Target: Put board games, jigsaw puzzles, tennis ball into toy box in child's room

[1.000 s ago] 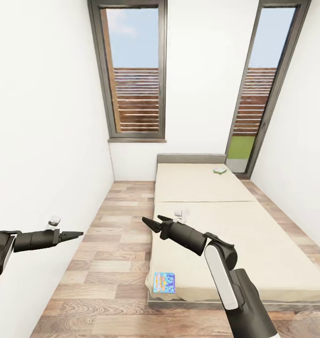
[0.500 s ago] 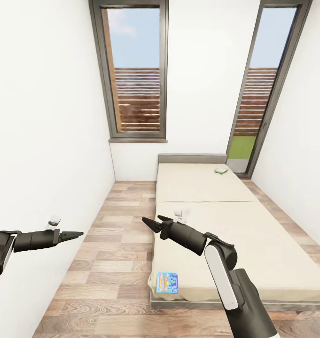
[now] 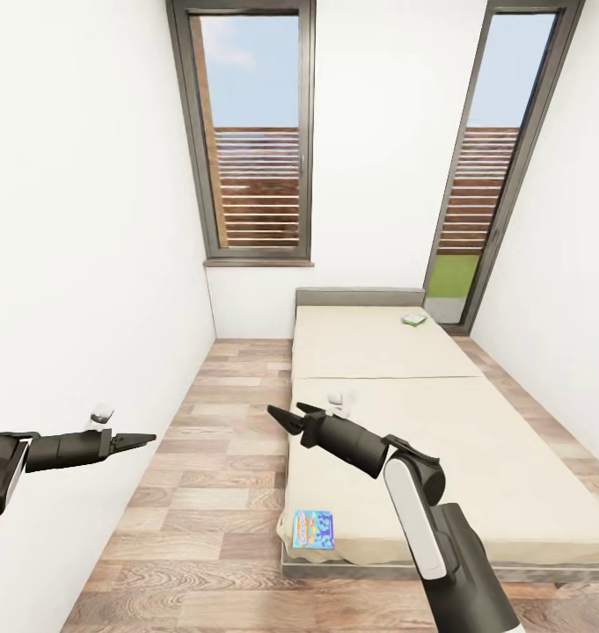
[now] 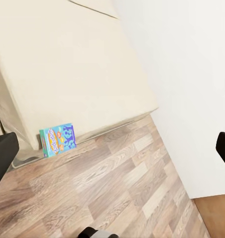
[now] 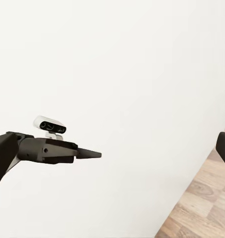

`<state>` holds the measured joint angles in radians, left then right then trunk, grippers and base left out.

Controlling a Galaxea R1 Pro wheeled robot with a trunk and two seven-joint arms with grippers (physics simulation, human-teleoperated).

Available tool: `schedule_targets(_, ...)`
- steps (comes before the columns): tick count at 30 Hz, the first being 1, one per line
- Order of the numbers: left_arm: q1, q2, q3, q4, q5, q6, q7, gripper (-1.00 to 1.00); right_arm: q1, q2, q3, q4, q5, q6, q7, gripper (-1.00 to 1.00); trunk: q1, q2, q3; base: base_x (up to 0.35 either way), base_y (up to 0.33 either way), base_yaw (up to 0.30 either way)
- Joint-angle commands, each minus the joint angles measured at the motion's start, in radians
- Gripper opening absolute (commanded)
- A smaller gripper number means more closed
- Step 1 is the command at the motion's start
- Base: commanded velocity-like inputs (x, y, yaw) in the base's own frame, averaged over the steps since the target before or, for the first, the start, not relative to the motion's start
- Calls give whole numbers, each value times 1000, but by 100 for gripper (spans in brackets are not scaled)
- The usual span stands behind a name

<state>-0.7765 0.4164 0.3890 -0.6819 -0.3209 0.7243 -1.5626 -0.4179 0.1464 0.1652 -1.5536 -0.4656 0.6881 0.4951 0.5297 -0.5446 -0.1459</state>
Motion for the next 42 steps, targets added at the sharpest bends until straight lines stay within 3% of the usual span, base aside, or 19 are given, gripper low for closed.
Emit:
schedule_targets(1,-1,-1,4,-1,-10,11,-8,100,-1,1,-4,-1,-4,7,0,100,0,-2,-2,0,0,0)
schedule_targets(6,-1,-1,3,-1,-10,11,-8,100,-1,2,-29,7,-7,7,-7,100,0,-2,-2,0,0,0)
schedule_targets(14,-1,-1,3,-3,-2,6,-8,100,-1,6,-101,109,-16,6,-17,100,0,-2,-2,0,0,0)
schedule_targets(22,-1,-3,2,-5,1,-3,-8,100,-1,17,-179,282,-76,-6,-19,100,0,-2,-2,0,0,0)
schedule_targets(25,-1,-10,3,-5,1,-5,-8,100,-2,14,-219,385,-130,-6,-16,100,0,-2,-2,0,0,0)
schedule_targets(26,-1,-16,3,-5,1,-4,-8,100,-3,12,-244,435,-174,-4,-14,100,0,-2,-2,0,0,0)
schedule_targets(30,-1,-25,4,-5,2,-2,-8,100,-4,6,-302,540,-284,-4,-10,100,0,-2,-2,0,0,0)
schedule_targets(31,-1,-29,4,-5,2,-1,-8,100,-5,4,-333,602,-342,-6,-10,100,0,-2,-2,0,0,0)
schedule_targets(35,-1,-40,5,-5,6,5,-8,100,-26,-7,-378,759,-439,-9,-13,100,0,-2,-2,0,0,0)
schedule_targets(42,-1,-50,5,-5,14,37,-8,100,-49,-20,-397,903,-481,-28,-15,100,0,-2,-2,0,0,0)
